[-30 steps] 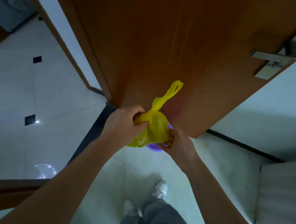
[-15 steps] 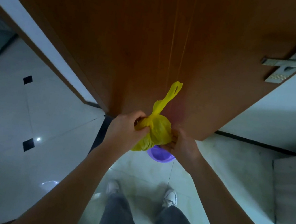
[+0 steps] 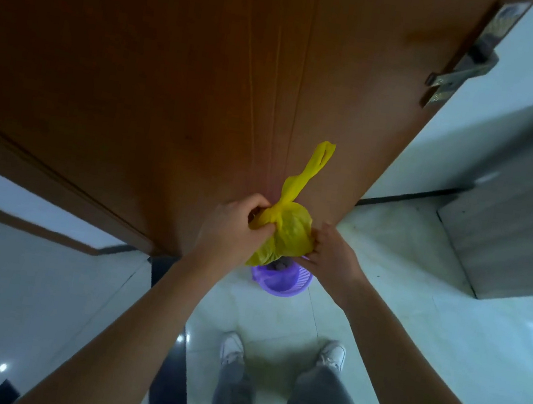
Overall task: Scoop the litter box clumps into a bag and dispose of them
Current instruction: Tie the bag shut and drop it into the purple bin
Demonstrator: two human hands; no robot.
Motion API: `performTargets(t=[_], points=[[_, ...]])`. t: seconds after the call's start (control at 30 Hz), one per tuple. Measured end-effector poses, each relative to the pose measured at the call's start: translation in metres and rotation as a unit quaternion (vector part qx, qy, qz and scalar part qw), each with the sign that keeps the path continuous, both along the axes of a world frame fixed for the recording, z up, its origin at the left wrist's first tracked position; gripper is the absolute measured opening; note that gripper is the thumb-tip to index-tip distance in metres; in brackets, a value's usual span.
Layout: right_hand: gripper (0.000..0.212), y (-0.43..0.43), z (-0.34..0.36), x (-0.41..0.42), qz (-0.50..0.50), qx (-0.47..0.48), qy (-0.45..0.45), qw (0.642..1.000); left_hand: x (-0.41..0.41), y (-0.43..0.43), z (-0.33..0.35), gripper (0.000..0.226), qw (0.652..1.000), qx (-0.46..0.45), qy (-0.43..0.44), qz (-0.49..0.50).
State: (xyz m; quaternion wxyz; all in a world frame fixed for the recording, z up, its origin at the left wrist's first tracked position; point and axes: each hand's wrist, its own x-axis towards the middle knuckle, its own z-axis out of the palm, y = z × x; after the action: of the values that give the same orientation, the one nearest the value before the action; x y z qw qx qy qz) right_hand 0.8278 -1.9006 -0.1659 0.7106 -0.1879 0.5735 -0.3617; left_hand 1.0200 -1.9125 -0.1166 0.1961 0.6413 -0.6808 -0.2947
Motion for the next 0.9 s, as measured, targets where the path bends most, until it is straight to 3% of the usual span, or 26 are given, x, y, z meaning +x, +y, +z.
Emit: performTargets(t=[0.13, 0.33, 0.53, 0.9], points=[[0.022, 0.003, -0.009, 0.01, -0.074, 0.036, -0.032, 0.996, 0.003, -0.008, -0.006, 0.017, 0.999, 0.02, 0.022, -0.025], [0.031, -0.003, -0.066, 0.01, -0.068, 0.088, -0.004, 0.994, 0.005, -0.017, -0.074, 0.024, 0.994, 0.103, 0.048, -0.01], [0.046, -0.027, -0.19, 0.012, -0.053, 0.138, 0.0, 0.989, -0.002, -0.03, -0.191, 0.016, 0.992, 0.11, 0.051, 0.035], [0.044, -0.033, -0.42, 0.004, -0.052, 0.158, 0.048, 0.985, -0.02, -0.028, -0.422, 0.028, 0.984, 0.151, 0.052, 0.079]])
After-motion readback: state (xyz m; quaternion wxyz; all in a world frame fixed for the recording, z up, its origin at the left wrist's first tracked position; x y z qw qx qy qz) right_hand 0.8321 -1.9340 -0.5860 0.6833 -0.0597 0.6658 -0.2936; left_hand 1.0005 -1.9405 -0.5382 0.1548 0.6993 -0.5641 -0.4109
